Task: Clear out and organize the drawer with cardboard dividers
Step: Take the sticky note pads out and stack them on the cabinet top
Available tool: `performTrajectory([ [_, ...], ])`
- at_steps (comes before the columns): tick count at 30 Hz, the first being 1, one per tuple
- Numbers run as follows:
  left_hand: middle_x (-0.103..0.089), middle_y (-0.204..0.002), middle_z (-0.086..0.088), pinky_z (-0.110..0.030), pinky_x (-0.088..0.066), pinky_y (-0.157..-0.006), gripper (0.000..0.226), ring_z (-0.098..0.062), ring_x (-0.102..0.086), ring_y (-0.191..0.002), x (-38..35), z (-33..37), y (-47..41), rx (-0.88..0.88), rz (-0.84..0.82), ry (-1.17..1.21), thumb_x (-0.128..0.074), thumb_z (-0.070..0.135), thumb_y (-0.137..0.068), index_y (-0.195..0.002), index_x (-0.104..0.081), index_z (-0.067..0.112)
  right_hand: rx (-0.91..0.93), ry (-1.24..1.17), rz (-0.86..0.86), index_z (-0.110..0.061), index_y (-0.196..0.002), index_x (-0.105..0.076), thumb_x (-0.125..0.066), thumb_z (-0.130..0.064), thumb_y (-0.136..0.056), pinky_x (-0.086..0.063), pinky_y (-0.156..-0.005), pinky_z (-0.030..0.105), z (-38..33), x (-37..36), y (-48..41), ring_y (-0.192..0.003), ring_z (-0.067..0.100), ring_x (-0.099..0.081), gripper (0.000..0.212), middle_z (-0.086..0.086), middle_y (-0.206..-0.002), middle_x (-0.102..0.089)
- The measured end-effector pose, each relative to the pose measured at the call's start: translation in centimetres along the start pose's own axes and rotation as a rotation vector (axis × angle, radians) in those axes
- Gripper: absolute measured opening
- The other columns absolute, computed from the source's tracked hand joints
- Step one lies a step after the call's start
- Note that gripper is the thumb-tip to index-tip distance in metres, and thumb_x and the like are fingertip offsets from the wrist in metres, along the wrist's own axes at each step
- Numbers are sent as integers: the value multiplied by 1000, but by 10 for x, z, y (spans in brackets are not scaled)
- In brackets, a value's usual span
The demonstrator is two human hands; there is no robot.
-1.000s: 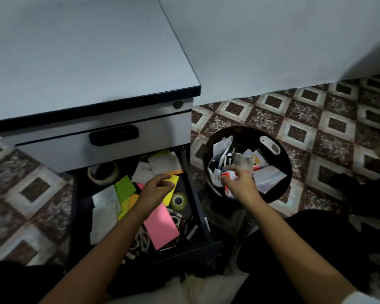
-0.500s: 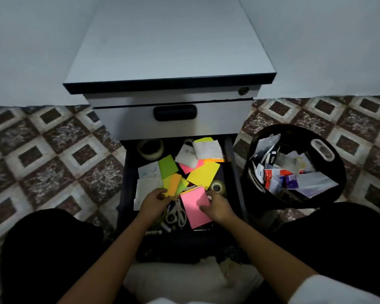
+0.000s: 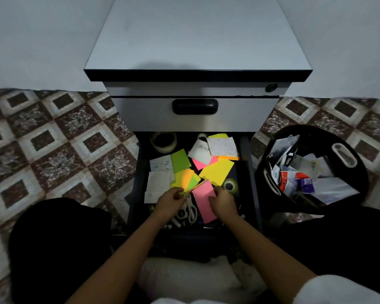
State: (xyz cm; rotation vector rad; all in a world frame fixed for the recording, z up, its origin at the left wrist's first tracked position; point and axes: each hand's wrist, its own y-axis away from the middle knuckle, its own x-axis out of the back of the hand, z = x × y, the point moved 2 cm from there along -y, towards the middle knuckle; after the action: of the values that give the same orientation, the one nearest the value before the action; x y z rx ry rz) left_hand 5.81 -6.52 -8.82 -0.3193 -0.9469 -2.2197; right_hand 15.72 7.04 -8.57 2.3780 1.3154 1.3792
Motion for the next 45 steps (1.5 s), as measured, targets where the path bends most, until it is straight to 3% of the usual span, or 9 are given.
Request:
performTrajectory([
  [6,-55,-130,-12,-20,-38,-78,37,-26,-54,-115,-2,10,-4,-44,11,58,-49,9,-94,-131,-51,9,106,-19,6,-6,-131,-52,-48,-7,-93,-43,-78,29,1,32,-7,-107,34,-57,38,20,-121,-57],
  [10,-48,-126,2,-25,-37,-96,45,-11,-45,-116,-6,18,1,-99,-135,219,-53,9,-93,-138,-44,11,174,-203,-267,-8,-115,-61,-50,-5,-94,-42,-61,13,-5,41,1,-82,14,-59,24,-1,-92,-58],
  [14,-59,-92,1,-20,-39,-73,15,-10,-53,-85,-5,16,1,-99,-207,236,-50,9,-94,-101,-61,13,204,-258,-373,-7,-114,-61,-50,-5,-95,-41,-57,5,-7,36,4,-77,0,-54,22,-8,-93,-60],
  [17,-62,-97,-8,-30,-41,-82,13,-20,-56,-90,-3,9,-1,-24,-205,315,-50,8,-95,-95,-62,13,183,-238,-266,-5,-108,-64,-55,-7,-92,-39,-56,2,-2,34,0,-78,5,-55,18,-4,-95,-58],
  [22,-59,-120,-20,-44,-44,-98,18,-28,-56,-102,0,1,-7,126,-68,500,-47,4,-96,-111,-57,4,-91,-410,-117,-11,-95,-59,-59,-17,-91,-52,-66,35,16,30,-7,-71,26,-61,8,14,-90,-61],
  [27,-55,-125,-18,-24,-38,-75,39,-30,-55,-105,6,-4,-10,67,91,158,-44,3,-95,-133,-45,7,-105,-123,29,-5,-119,-62,-53,-15,-92,-49,-81,32,16,29,-17,-100,31,-62,30,17,-112,-65],
  [31,-55,-123,-22,-24,-34,-56,48,-27,-54,-83,8,-7,-12,43,90,51,-37,3,-95,-140,-37,20,-85,-12,62,-1,-134,-47,-49,-14,-94,-45,-82,31,3,33,-42,-110,35,-56,42,20,-124,-58],
  [39,-55,-127,-15,-23,-37,-70,48,-28,-55,-109,9,-16,-10,11,92,-71,-62,17,-89,-133,-42,12,-445,-423,189,9,-118,-53,-57,-14,-90,-47,-88,40,-8,25,-81,-111,39,-55,37,25,-118,-59],
  [45,-43,-111,-14,-27,-35,-76,32,-33,-47,-109,7,-11,-11,-10,140,-228,-66,15,-82,-110,-52,9,-401,-494,213,-1,-84,-53,-53,-9,-91,-41,-61,33,-3,26,-78,-72,29,-51,11,10,-68,-47],
])
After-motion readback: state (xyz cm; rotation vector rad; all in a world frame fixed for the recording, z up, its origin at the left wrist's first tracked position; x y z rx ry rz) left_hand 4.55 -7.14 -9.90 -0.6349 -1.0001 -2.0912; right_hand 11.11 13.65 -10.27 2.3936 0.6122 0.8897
